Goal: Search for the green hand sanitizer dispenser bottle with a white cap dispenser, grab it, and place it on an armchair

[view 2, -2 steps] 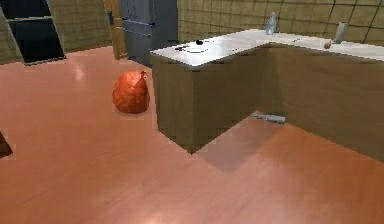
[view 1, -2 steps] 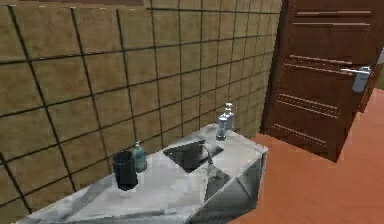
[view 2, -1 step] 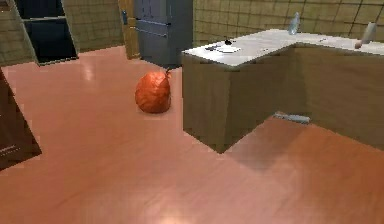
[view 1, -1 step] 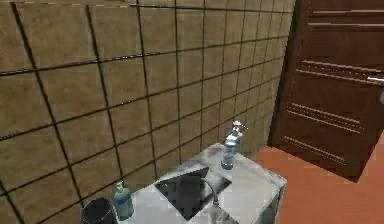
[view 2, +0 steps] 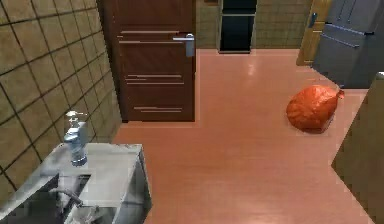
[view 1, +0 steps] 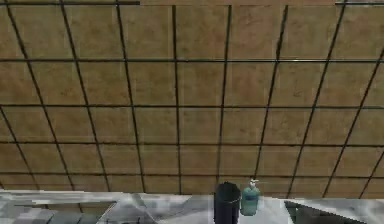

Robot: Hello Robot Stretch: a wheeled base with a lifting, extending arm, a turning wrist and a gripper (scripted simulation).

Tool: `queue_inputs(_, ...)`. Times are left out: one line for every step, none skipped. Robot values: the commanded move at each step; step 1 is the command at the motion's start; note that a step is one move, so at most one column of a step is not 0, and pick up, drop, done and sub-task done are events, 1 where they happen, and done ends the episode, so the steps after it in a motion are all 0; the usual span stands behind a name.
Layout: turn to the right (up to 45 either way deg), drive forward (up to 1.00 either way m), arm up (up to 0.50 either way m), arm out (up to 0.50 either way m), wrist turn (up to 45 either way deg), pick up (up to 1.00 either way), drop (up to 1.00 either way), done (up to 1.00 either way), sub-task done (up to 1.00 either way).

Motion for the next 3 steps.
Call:
queue_inputs(-45.0,0.0,0.0,0.0,0.0,0.0,0.0,0.0,0.0)
queue_inputs(-21.0,0.0,0.0,0.0,0.0,0.0,0.0,0.0,0.0)
queue_inputs(0.0,0.0,0.5,0.0,0.0,0.0,0.0,0.0,0.0)
